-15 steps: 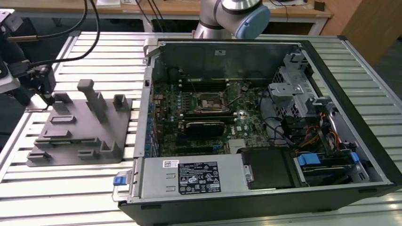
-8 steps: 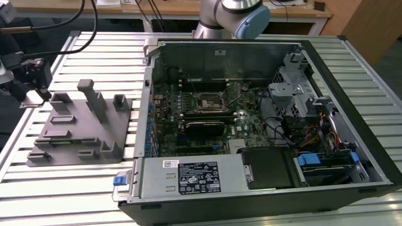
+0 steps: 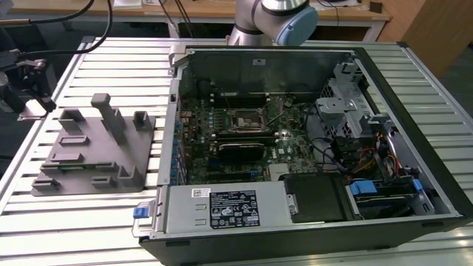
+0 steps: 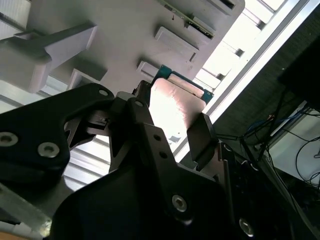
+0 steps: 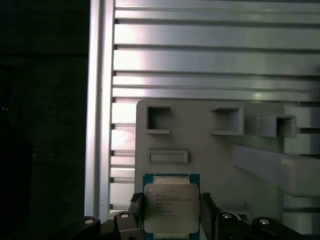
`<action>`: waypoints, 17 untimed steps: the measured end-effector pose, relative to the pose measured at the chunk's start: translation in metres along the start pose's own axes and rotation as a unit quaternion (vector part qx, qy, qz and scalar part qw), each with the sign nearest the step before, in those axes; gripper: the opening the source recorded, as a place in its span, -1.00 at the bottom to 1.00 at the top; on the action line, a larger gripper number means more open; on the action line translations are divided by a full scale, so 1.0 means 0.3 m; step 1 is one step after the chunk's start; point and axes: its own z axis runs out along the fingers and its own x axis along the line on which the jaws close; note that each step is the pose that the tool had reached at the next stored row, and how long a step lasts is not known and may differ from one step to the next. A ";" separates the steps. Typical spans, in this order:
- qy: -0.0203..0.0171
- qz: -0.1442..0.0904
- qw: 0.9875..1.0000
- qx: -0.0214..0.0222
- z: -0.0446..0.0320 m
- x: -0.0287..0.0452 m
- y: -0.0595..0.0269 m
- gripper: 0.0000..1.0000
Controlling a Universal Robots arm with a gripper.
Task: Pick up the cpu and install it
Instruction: 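Pick up the cpu and move it towards the insertion slot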
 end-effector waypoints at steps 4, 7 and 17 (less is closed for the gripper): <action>0.000 0.000 1.000 0.000 -0.033 0.000 0.003 0.07; 0.000 0.000 1.000 0.000 -0.058 0.000 0.005 0.07; 0.000 0.000 1.000 0.000 -0.141 -0.001 0.012 0.07</action>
